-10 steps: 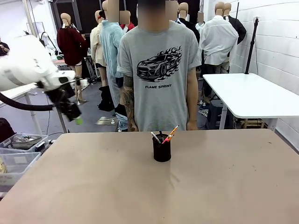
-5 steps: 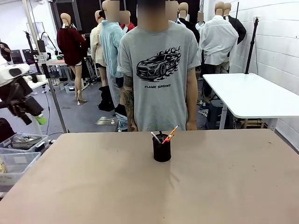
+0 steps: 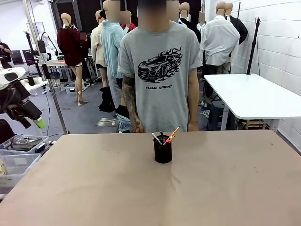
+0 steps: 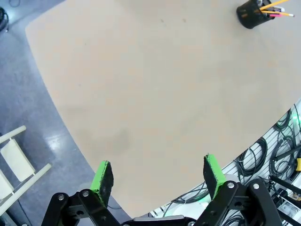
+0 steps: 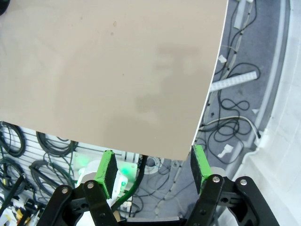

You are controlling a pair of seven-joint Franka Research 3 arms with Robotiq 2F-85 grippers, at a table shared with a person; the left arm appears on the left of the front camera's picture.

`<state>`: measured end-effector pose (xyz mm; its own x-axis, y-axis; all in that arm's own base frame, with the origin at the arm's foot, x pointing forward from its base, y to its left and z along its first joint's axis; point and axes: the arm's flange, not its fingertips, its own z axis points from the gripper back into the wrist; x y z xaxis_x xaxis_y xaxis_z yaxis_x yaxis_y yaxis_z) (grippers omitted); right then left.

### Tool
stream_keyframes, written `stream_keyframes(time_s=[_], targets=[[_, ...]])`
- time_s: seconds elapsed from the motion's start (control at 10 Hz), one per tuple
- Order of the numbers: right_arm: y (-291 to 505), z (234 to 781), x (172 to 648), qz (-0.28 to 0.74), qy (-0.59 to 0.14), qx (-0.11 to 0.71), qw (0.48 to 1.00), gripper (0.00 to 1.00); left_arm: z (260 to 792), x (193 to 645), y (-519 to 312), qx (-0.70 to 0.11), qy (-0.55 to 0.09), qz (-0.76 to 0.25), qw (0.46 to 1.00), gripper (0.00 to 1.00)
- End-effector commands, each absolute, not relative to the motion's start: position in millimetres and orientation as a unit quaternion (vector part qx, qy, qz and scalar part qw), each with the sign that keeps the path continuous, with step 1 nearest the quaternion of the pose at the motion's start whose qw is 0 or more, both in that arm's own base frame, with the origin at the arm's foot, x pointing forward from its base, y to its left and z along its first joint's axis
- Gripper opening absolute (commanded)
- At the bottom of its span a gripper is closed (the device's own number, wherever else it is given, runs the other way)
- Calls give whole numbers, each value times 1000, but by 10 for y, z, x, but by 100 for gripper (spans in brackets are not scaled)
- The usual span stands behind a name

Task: Place the pens into the pen holder.
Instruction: Pick up a writing instrument from the table and place it into the Pen holder.

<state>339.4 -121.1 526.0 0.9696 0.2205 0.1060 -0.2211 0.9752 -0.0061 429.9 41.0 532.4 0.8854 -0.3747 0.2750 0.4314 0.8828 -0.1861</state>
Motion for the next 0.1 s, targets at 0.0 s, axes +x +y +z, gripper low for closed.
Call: stream_keyframes(time_s=[0.0], targets=[[-1222, 5262, 3411, 111, -47, -9, 993, 79, 5376, 4338, 417, -117, -105, -206, 966, 100]])
